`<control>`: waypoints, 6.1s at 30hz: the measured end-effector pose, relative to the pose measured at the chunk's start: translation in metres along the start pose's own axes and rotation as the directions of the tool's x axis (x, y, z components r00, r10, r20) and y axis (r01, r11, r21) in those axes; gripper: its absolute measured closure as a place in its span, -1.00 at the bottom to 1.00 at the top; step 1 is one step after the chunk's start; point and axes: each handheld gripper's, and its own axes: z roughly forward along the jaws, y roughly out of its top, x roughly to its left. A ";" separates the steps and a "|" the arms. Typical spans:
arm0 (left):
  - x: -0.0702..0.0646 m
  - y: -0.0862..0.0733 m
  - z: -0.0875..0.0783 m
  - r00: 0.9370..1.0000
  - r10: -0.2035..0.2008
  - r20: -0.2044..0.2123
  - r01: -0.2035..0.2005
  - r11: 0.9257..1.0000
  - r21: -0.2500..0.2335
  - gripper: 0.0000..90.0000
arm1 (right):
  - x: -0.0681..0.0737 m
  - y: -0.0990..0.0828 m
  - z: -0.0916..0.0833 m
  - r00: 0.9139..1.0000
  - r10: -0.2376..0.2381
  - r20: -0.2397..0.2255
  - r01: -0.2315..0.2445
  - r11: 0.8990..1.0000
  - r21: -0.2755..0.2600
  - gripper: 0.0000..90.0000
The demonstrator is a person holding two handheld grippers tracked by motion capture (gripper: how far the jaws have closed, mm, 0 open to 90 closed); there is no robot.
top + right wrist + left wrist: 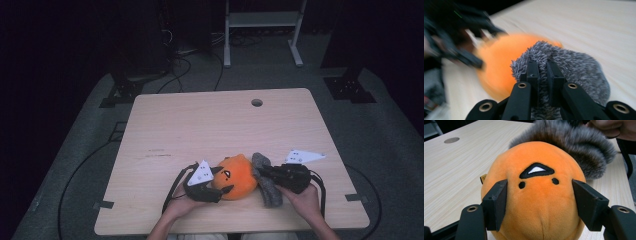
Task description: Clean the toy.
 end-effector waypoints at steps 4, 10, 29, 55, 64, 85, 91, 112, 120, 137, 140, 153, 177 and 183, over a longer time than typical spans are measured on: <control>0.010 0.001 -0.004 0.991 -0.130 0.032 0.131 0.991 -0.025 -0.51 | 0.008 -0.002 0.015 0.998 -0.051 -0.046 0.054 0.996 0.068 0.78; 0.008 0.001 -0.002 0.994 -0.105 0.020 0.105 0.994 0.012 -0.45 | 0.014 -0.012 0.014 0.997 -0.045 -0.065 0.051 0.995 0.082 0.79; 0.001 -0.004 -0.002 1.000 0.000 0.012 0.000 1.000 0.025 -0.18 | -0.001 -0.005 0.009 1.000 -0.012 0.022 0.009 0.995 0.097 0.82; 0.013 0.000 -0.009 0.998 -0.047 0.029 0.049 0.998 -0.041 -0.73 | 0.021 0.004 0.016 0.995 -0.100 -0.002 0.099 0.993 0.066 0.82; 0.002 0.005 0.003 0.997 0.055 -0.062 -0.055 0.998 -0.002 -0.12 | -0.006 -0.002 0.010 1.000 0.018 -0.003 -0.018 0.999 0.035 0.81; 0.004 0.018 -0.006 0.986 -0.161 0.039 0.163 0.985 -0.050 -0.49 | 0.012 0.006 0.009 1.000 0.004 0.013 -0.003 1.000 -0.031 0.81; 0.003 0.015 0.010 0.998 -0.003 -0.059 0.003 1.000 -0.004 -0.81 | 0.002 0.004 0.007 1.000 0.024 -0.015 -0.025 0.999 -0.043 0.81; -0.005 0.025 -0.001 0.998 -0.059 0.032 0.060 0.998 -0.024 -0.58 | 0.007 0.007 -0.004 0.998 0.003 -0.056 -0.008 0.997 -0.073 0.80; -0.008 0.025 0.010 1.000 -0.030 0.006 0.030 1.000 0.003 -0.23 | 0.010 0.009 -0.003 0.997 -0.015 -0.072 0.011 0.998 -0.064 0.80; -0.005 0.020 0.002 0.997 -0.030 0.077 0.029 1.000 0.012 -0.34 | 0.009 0.010 0.000 0.998 -0.049 -0.028 0.047 0.996 -0.079 0.81; -0.005 0.025 0.000 0.996 -0.061 0.072 0.060 0.998 0.007 -0.10 | 0.010 0.010 -0.003 0.998 -0.051 -0.019 0.050 0.995 -0.082 0.81; -0.002 0.029 -0.004 0.984 -0.173 0.051 0.171 0.984 0.046 -0.04 | 0.045 0.025 -0.003 0.977 -0.212 -0.005 0.211 0.974 -0.075 0.81; -0.015 0.027 0.014 0.998 -0.060 0.016 0.060 0.998 0.009 -0.44 | 0.020 0.016 -0.014 0.986 -0.161 0.030 0.162 0.986 -0.046 0.81; -0.015 0.033 0.011 0.992 -0.125 -0.010 0.125 0.992 -0.017 -0.09 | 0.041 0.018 -0.015 0.970 -0.241 0.008 0.242 0.969 -0.049 0.81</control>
